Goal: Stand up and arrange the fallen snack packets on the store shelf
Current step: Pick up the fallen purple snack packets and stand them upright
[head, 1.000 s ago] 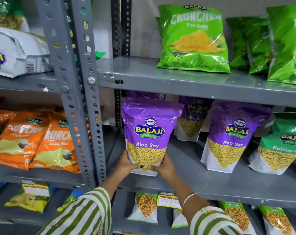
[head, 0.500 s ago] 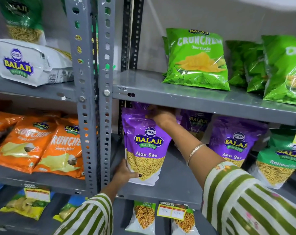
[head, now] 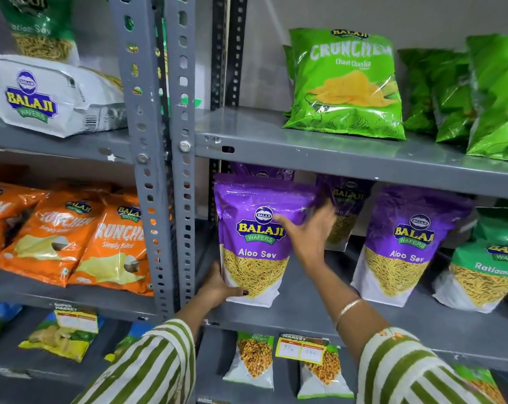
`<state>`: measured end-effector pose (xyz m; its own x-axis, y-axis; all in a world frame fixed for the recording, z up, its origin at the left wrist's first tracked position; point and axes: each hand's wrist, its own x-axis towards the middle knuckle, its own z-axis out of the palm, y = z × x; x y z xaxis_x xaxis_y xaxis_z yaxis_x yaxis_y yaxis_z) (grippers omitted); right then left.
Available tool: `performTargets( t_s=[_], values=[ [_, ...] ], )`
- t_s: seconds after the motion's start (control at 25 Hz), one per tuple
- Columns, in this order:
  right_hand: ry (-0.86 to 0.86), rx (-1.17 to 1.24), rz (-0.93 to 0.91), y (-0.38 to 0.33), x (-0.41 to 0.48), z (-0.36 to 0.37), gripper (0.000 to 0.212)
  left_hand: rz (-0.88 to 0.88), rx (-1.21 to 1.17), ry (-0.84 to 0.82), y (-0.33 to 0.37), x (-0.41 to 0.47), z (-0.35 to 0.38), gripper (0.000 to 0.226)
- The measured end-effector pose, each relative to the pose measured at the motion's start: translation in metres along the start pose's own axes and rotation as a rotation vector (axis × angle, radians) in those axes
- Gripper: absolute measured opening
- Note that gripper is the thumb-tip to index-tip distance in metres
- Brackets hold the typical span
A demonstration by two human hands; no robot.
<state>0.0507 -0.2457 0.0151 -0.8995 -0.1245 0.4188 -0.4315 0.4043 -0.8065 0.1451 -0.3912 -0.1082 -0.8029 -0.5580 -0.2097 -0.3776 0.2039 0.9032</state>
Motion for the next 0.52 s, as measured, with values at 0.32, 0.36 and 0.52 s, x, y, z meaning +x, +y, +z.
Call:
performTargets(
  t_s=[0.32,0.36,0.52],
  values=[
    [-0.602,0.079,0.367,0.112,-0.054,0.042,0.076,0.042,-0.053,0.047,-0.006,-0.002,0.008,0.063],
    [-0.57,0.074,0.367,0.113,-0.056,0.044,0.072,0.045,-0.053,0.048,-0.008,-0.002,0.008,0.065],
    [-0.508,0.129,0.367,0.11,-0.063,0.046,0.064,0.02,-0.036,0.057,-0.015,-0.001,0.005,0.068]
  ],
)
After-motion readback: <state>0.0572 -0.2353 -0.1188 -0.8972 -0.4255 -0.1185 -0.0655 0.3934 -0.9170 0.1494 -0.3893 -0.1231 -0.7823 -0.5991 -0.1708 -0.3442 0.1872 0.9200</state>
